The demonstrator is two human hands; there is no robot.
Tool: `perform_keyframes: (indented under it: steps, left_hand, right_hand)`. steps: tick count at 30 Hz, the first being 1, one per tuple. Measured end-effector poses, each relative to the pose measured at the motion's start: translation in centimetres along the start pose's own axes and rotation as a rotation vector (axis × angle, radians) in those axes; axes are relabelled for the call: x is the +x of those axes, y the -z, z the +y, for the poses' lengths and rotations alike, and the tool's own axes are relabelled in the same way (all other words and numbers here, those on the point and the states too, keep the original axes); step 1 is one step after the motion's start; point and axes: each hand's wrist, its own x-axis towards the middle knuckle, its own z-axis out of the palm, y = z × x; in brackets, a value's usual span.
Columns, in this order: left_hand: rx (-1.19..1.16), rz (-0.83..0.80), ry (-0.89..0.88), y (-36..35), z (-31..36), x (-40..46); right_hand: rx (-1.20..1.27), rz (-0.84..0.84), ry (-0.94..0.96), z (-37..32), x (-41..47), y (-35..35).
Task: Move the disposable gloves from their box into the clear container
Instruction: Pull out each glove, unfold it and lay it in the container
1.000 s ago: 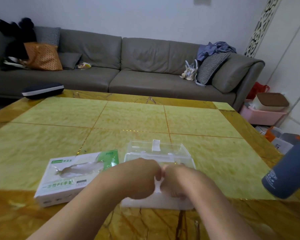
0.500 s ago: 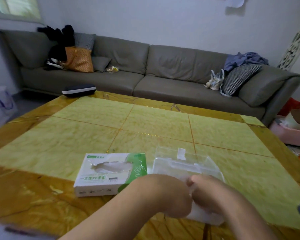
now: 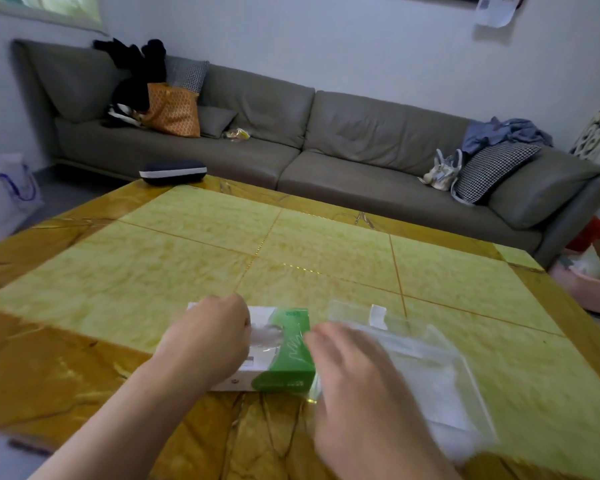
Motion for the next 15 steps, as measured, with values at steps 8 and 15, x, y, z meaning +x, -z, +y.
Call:
perform_keyframes:
  steps: [8,15]
  left_hand:
    - [0.004,-0.262,-0.167,-0.7,-0.2,0.5]
    - [0.144,-0.361,-0.211,0.3,1.0,-0.1]
  right_hand:
    - [-0.119,-0.048,0.105,-1.5,1.2,-5.9]
    - [-0.09,0.015,0.111,-1.5,1.5,-6.5]
